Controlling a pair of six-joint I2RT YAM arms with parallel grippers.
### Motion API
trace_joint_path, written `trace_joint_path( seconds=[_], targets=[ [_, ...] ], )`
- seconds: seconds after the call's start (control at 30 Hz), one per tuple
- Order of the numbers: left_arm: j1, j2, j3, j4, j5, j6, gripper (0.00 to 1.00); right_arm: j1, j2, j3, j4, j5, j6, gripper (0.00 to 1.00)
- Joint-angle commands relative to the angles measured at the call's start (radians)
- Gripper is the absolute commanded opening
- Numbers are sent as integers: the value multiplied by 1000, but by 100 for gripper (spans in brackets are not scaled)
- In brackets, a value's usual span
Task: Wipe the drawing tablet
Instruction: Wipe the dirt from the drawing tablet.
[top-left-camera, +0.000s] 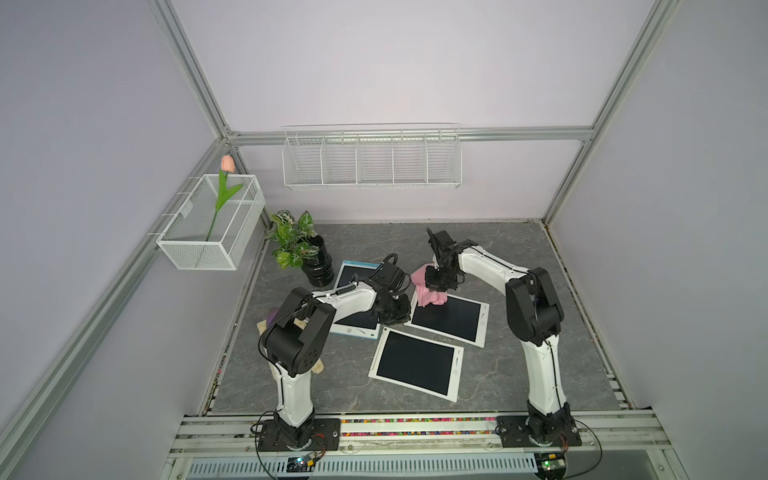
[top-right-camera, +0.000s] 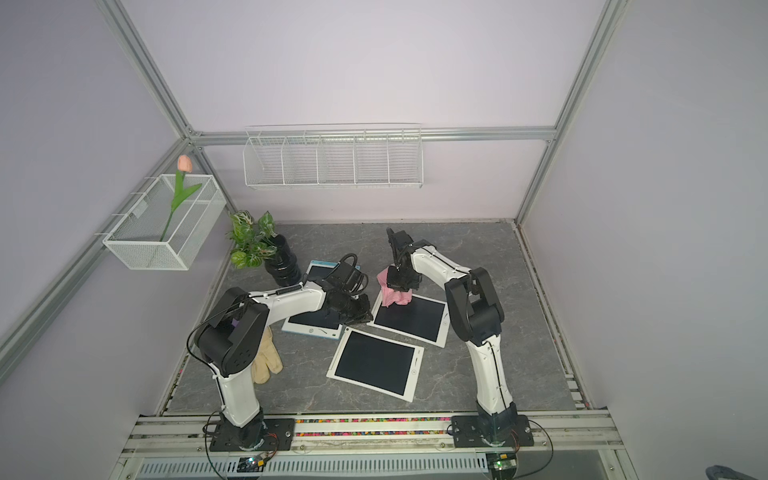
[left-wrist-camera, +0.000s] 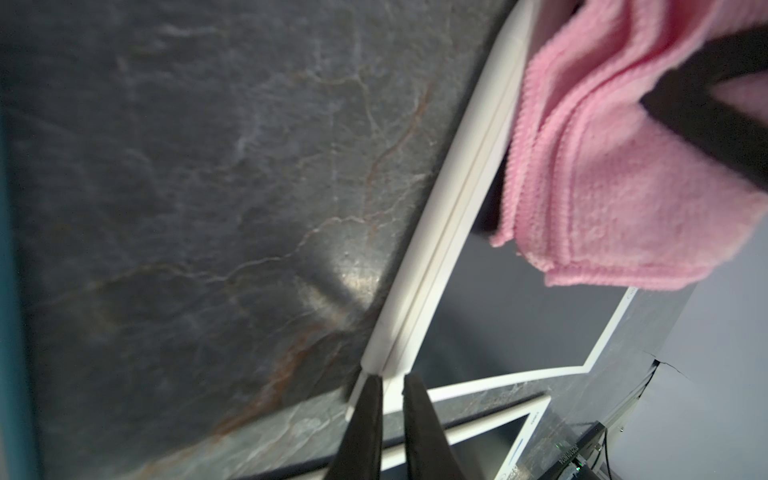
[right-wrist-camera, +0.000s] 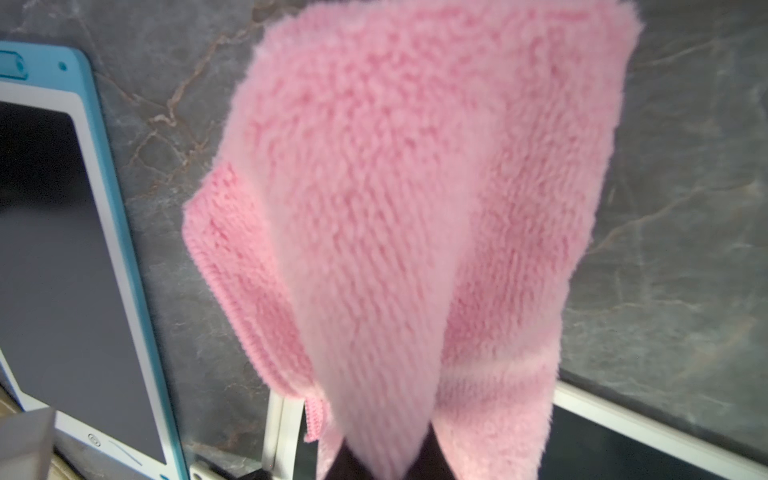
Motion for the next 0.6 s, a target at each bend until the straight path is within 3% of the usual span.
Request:
trace_joint_path(
  seconds=[0.0,0.27,0.43,0.57],
  targets=[
    [-4,30,14,-33,-43,8,16,-15,-86,-94,-36,31,-15,7],
    [-4,33,20,-35,-40,14,15,-136,-278,-379,10,43,-37,7],
    [-4,36,20,-32,-36,14,14,-130,-275,-371,23,25,-42,7],
    [-4,38,19,-27,-33,13,14,-45,-217,-279,8,19,-30,7]
  ],
)
